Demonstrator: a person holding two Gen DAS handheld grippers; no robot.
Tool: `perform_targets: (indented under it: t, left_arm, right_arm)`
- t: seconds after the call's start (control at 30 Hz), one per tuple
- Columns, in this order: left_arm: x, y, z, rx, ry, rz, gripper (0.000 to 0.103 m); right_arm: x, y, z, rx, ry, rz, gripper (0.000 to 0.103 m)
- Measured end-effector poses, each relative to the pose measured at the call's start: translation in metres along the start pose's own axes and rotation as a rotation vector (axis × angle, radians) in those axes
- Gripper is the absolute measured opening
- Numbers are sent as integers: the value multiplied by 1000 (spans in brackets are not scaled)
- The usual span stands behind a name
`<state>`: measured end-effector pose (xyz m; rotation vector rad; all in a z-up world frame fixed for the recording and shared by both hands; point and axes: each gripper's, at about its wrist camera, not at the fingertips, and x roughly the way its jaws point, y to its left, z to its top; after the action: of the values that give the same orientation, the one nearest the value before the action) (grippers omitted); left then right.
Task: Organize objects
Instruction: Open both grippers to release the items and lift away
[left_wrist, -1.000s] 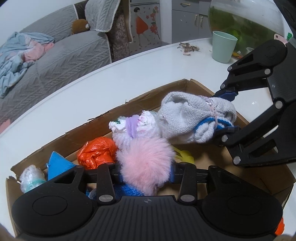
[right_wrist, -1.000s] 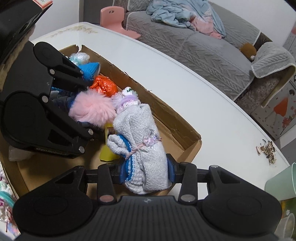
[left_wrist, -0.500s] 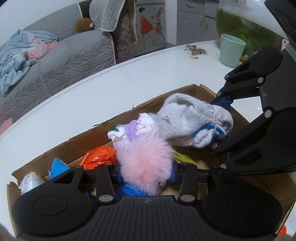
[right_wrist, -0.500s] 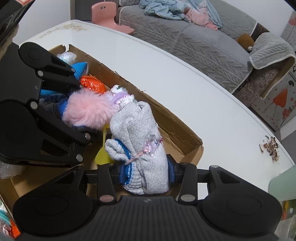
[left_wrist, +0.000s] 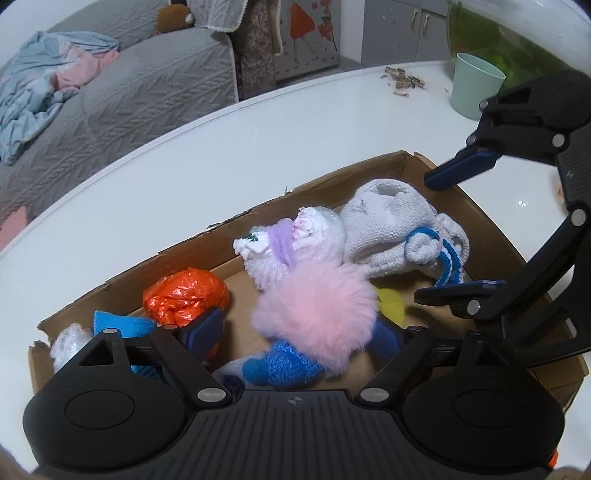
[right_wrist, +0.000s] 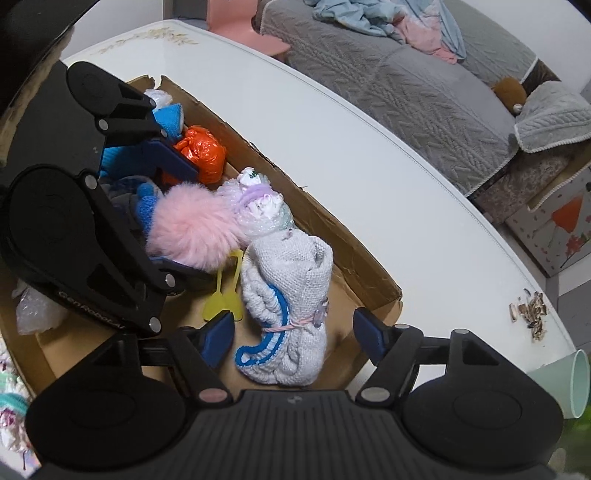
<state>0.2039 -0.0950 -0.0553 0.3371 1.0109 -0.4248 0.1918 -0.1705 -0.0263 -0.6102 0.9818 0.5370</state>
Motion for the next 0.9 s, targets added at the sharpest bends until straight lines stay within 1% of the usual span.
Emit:
perform_targets:
  t: [0.03,0.1,0.27,0.37,0.47,0.6,0.73,0.9]
  left_arm:
    - [-2,-1,0,4,7,4,89]
    - [-6,-1,-1,7,23,8,92]
    - [-23,0,-1,-2,22,15,98]
    - [-36,1,-5,-7,22,4,99]
    - [-49,0,-12,-3,24,10,100]
    - [-69,4,-26,-21,15,6,101]
    - [-95,6,-44,-26,-16,14,102]
    - [-130,8,-82,-65,-77,16,102]
  right_arm:
    - [-3,1,0,-3,2,-3,76]
    - [-6,2,0,-10,3,-11,80]
    - [-19,5,-1,-16,-17,-6,81]
    - [-25,7,1,-17,-19,-2,82]
    - [-33,8,0,-14,-30,-1,83]
    - [-45,11,-3,-3,-53,-8,84]
    - [-63,16,-11,13,-85,3,84]
    - [-88,28,-31,32,-148,9,87]
